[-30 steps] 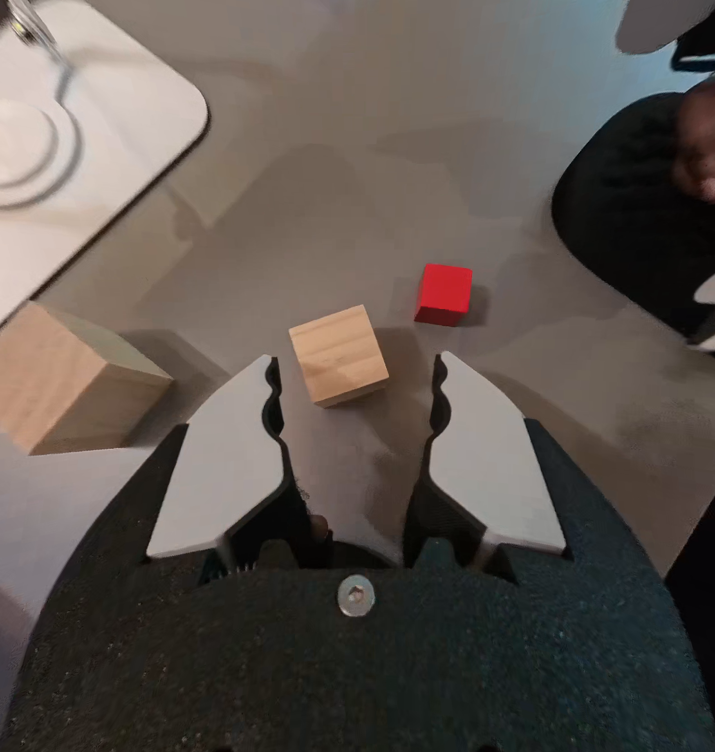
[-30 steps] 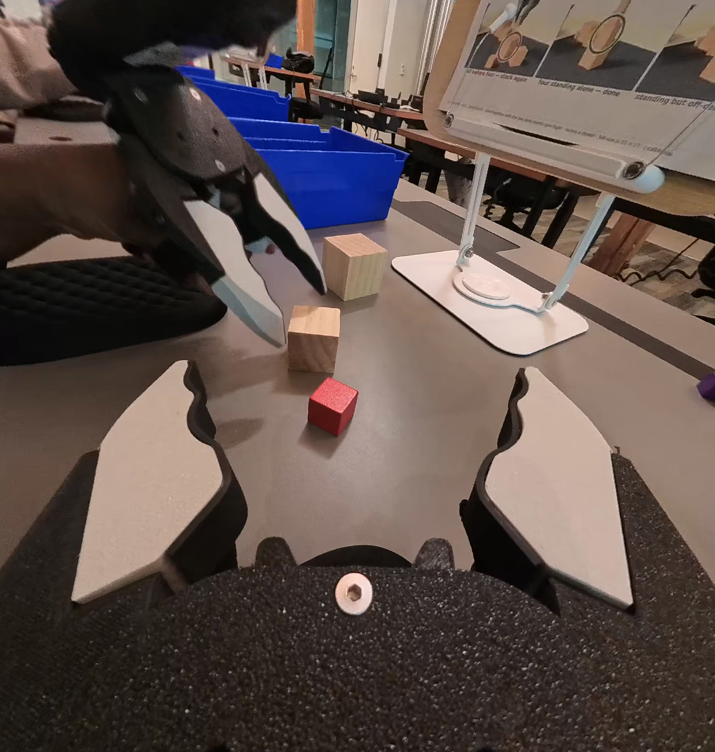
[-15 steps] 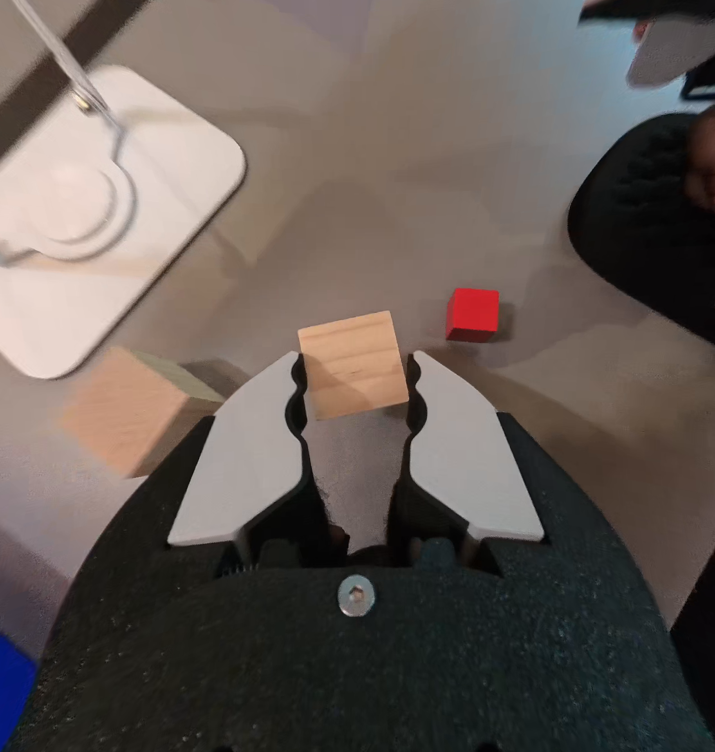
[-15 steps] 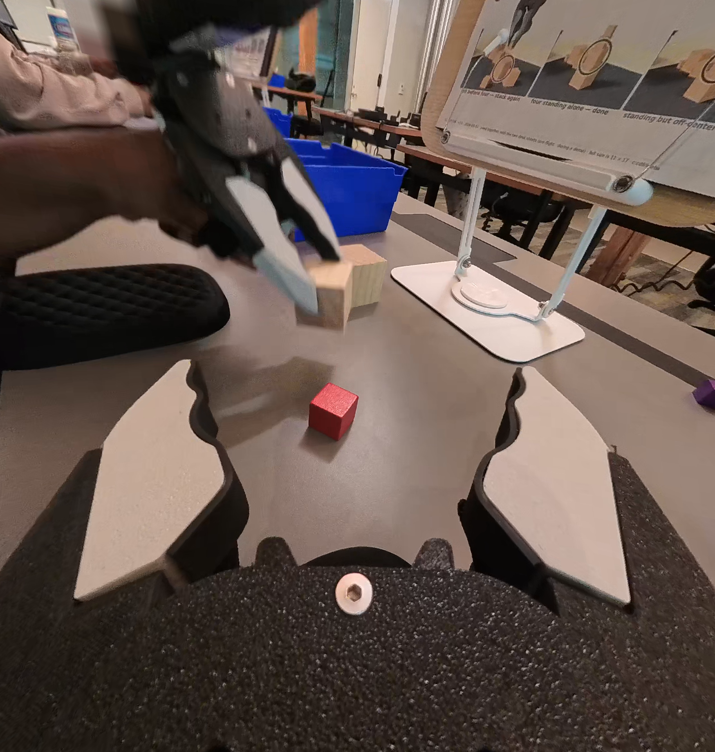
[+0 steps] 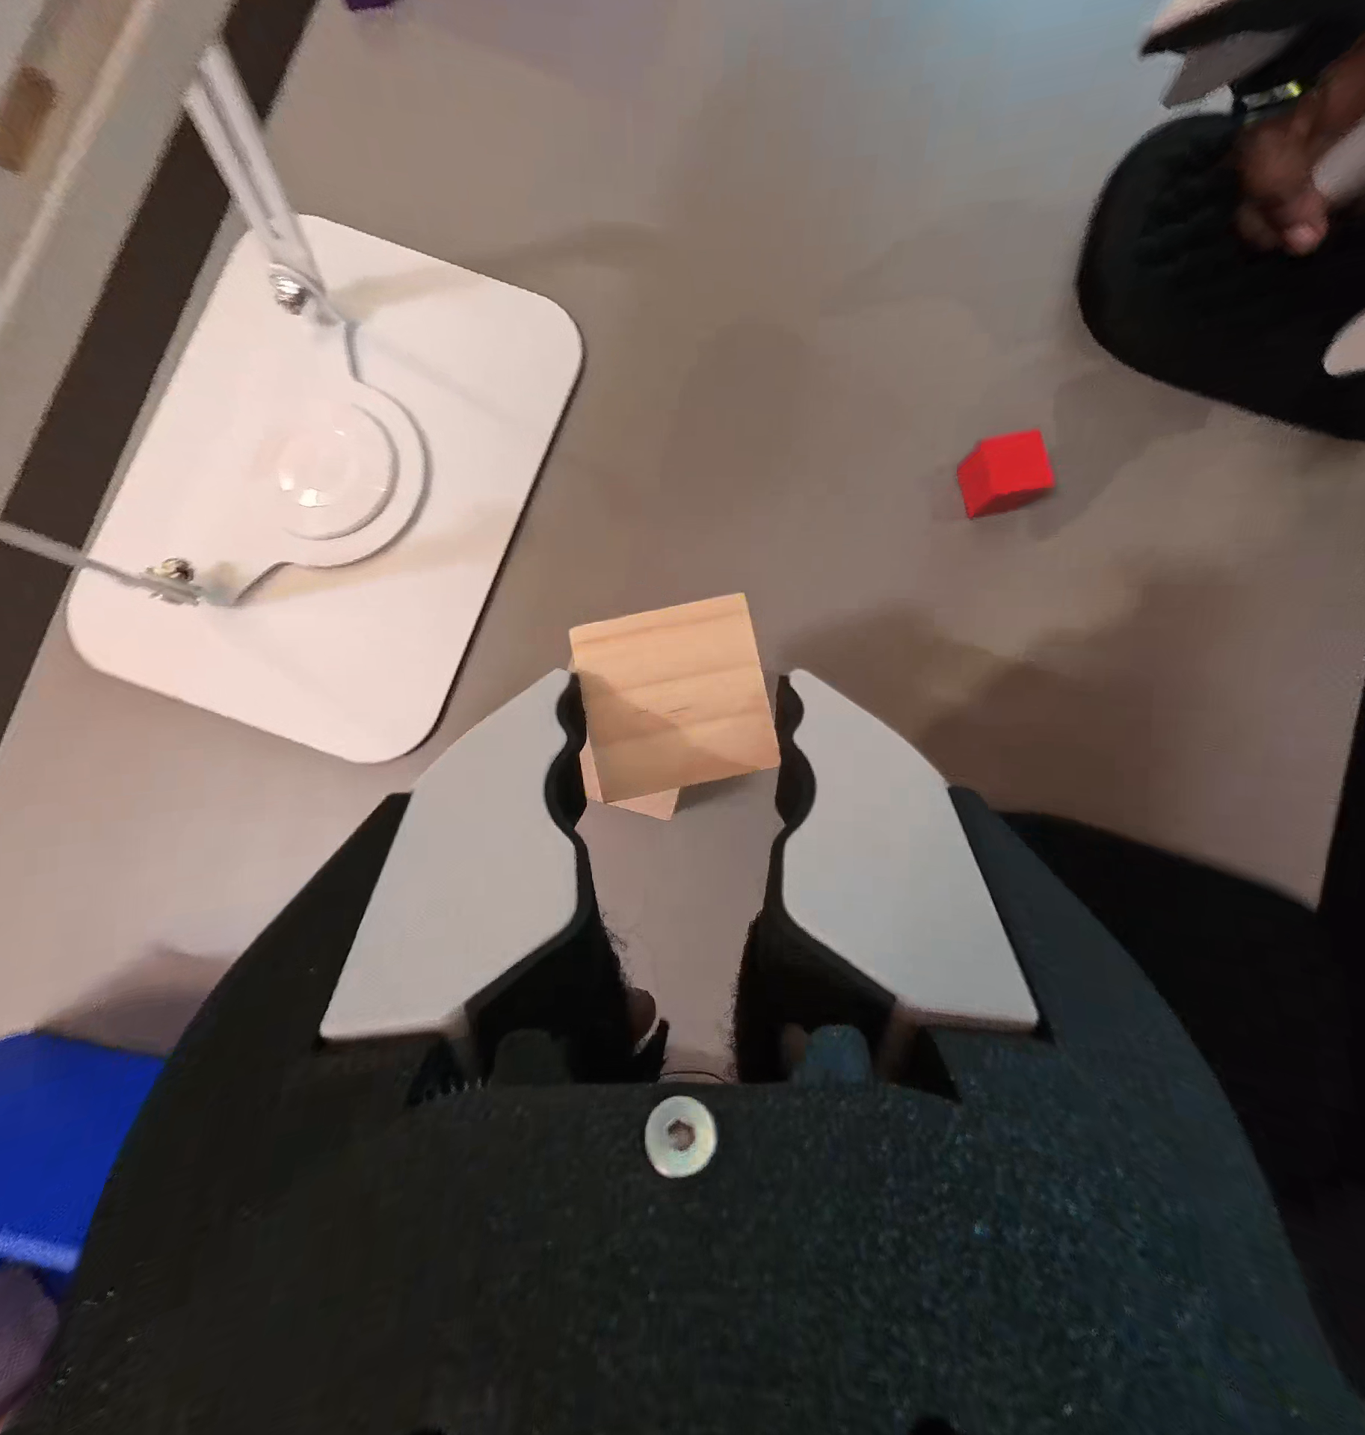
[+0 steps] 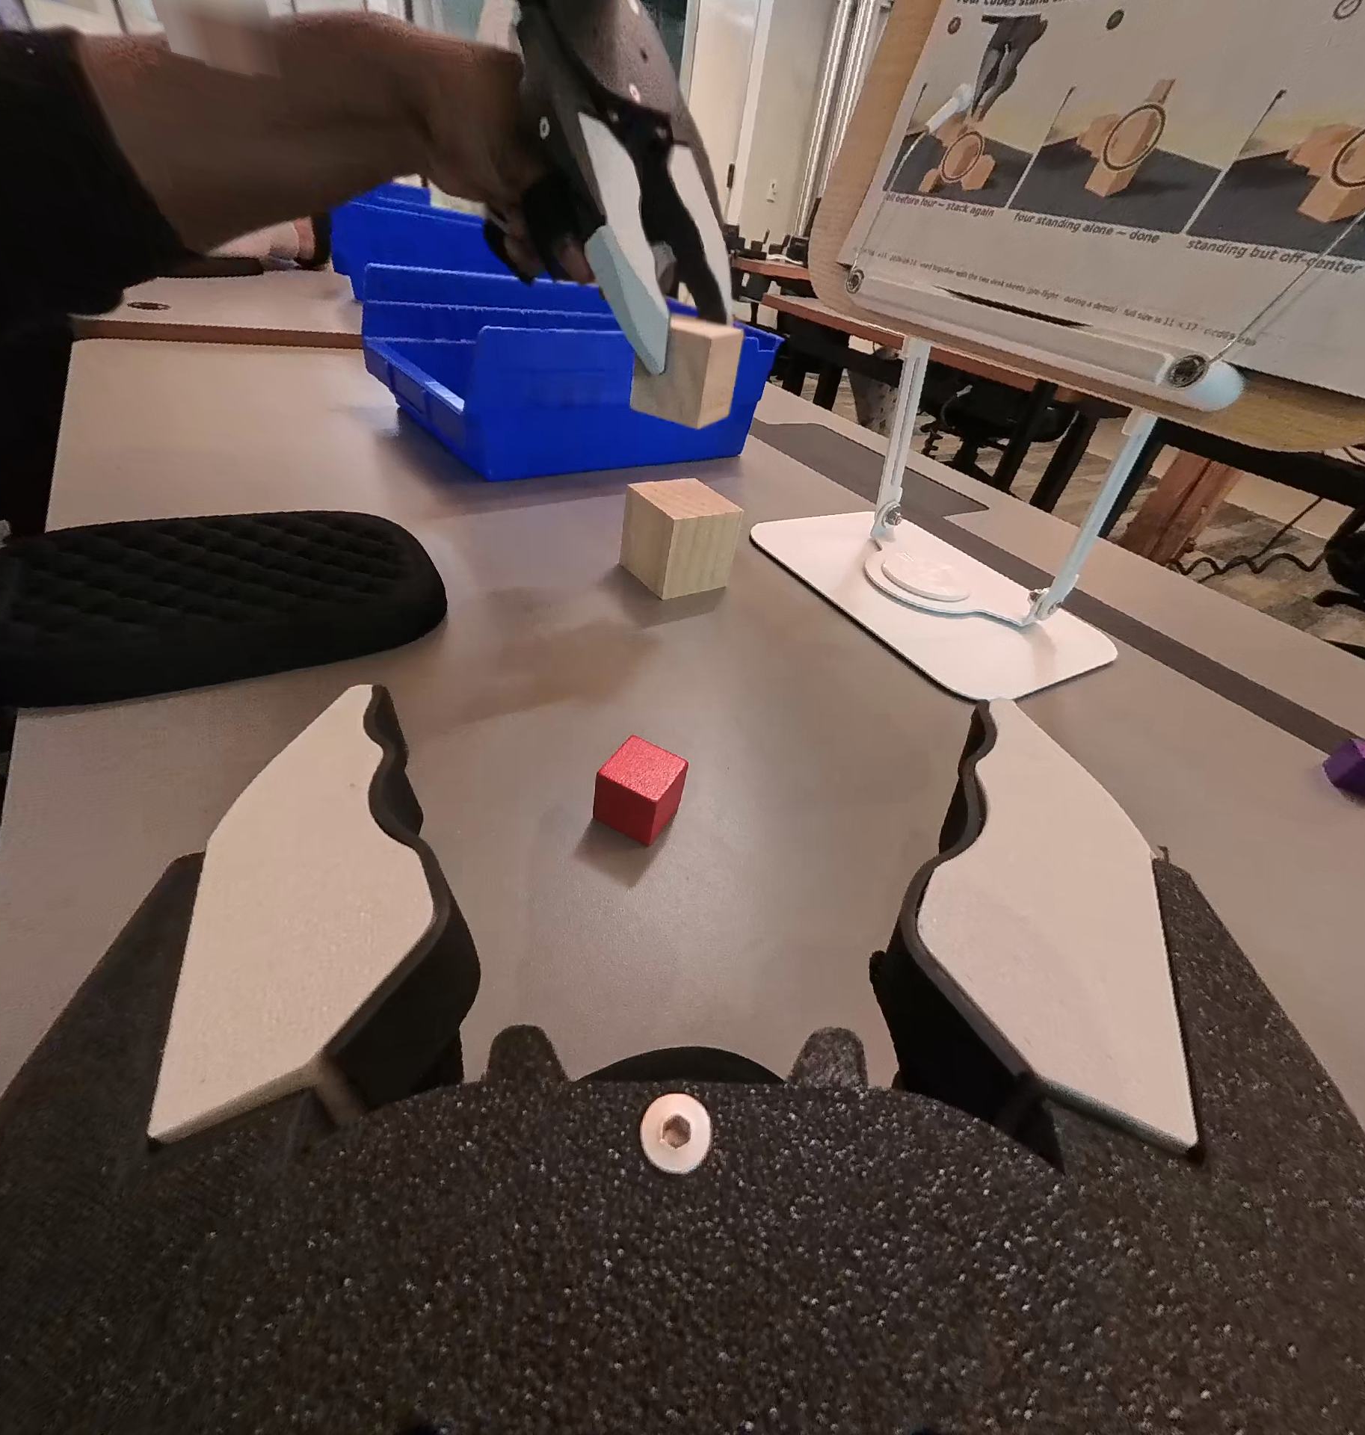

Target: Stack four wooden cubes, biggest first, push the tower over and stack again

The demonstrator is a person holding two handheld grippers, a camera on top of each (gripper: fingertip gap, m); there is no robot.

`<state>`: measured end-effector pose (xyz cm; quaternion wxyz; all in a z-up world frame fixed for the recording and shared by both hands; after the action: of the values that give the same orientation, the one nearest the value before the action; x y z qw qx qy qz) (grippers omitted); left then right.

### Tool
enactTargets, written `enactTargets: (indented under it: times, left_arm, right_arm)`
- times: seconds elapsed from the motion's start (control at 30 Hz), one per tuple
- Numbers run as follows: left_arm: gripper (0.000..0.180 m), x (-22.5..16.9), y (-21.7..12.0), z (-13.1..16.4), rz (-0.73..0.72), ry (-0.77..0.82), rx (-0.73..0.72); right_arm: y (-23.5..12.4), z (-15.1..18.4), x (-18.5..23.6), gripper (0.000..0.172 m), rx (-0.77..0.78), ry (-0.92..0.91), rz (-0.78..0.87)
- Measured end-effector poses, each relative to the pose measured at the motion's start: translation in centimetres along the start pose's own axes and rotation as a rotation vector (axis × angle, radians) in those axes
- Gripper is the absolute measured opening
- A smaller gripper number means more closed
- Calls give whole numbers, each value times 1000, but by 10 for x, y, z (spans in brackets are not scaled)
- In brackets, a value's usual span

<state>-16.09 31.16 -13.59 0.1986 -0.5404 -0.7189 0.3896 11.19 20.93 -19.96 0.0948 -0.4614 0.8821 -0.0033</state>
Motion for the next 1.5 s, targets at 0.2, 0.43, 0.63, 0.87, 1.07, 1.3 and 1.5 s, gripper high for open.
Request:
enactTargets:
  times: [0.2,0.43,0.63,0.87,1.07,1.3,1.5]
  left_arm:
    - [47,8,4,7,198,214,51]
    - [47,29,13,15,285,282,48]
    - [47,36,22,23,279,310,103]
    - [47,34,28,23,314,337,96]
    - [47,38,30,23,293,356,88]
    - [48,39,31,24,306,371,88]
    - [48,39,32,28,312,363,90]
  right_arm:
    - [-1,0,2,129,-8,-16,-2]
    - [-1,-1,2,127,-15,-14,-4]
    - [-2,-1,1,126,-25,-4,-6]
    - [-2,-1,1,125,-28,-5,-4]
    - [-3,-2,1,122,-35,3,-6]
    - [-4,-2,-1,121,-44,17,-7]
    - [-4,-3,-1,120,-49,22,-8]
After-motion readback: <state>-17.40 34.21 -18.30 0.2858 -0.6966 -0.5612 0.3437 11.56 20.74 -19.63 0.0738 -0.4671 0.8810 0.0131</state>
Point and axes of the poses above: each gripper's, where its closed fingertips meet, y out along the fingers, z out of its underside, x = y × z across the jaws, the point moved 6 cm from there along -y, back along the fingers, and after that the axes turned 9 degrees about z, right-handed, at the moved point
